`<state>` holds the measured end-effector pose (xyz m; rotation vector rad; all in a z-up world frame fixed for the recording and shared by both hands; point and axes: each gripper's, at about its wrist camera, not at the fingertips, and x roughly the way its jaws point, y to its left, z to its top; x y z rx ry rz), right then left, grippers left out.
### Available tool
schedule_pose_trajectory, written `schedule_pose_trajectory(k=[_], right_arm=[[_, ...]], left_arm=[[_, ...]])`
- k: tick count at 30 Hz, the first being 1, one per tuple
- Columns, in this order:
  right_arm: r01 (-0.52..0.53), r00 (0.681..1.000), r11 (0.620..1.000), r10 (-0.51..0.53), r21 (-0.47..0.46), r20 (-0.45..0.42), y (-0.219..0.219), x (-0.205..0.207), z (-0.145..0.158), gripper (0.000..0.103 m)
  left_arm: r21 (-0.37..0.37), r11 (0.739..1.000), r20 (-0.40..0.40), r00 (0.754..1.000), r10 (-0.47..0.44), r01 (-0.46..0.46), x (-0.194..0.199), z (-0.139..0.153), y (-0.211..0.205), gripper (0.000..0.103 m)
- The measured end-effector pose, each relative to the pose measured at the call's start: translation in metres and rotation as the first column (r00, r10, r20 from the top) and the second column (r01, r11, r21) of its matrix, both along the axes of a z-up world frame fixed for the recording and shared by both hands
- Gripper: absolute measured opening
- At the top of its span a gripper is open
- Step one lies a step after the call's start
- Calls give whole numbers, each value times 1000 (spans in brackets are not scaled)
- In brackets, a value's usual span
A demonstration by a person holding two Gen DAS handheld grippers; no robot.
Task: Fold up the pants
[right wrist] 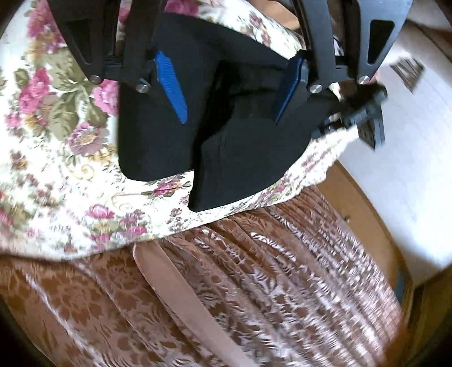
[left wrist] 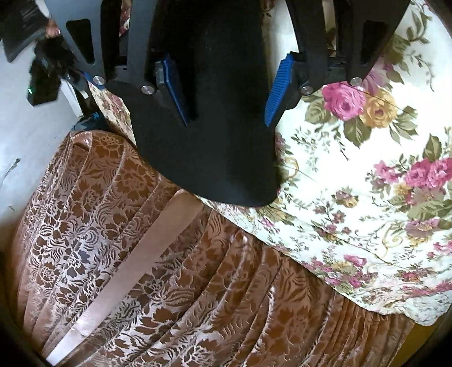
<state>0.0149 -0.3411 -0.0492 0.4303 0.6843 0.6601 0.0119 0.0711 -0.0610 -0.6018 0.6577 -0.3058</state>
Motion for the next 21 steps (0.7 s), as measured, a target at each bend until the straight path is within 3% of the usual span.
schedule_pose_trajectory(k=[6,9,11,13,16,17,21], right_arm=[[63,977,988,-32,142,-210,1,48,-27,64],[64,974,977,-16,205,-227,2,59,-28,64],[50,970,978,0,201,-243,7,66,-30,61],[27,970,981,21,192,-240,15,68,-29,56],[-21,967,986,62,168,-245,34,69,-33,34],[-22,967,988,61,155,-248,37,68,-34,20],[-56,977,989,83,139,-194,49,54,-29,8]], left_arm=[[53,998,-4,999,-39,39,-1,1,-10,59],[34,999,-27,999,-41,42,1,-5,-8,61],[27,999,-44,998,-40,41,1,-8,-7,63],[22,999,-53,998,-37,38,1,-12,-8,65],[16,999,-68,997,-37,38,0,-16,-10,67],[18,999,-70,997,-35,37,-1,-16,-10,67],[85,996,-47,999,-27,31,-6,-3,-19,66]])
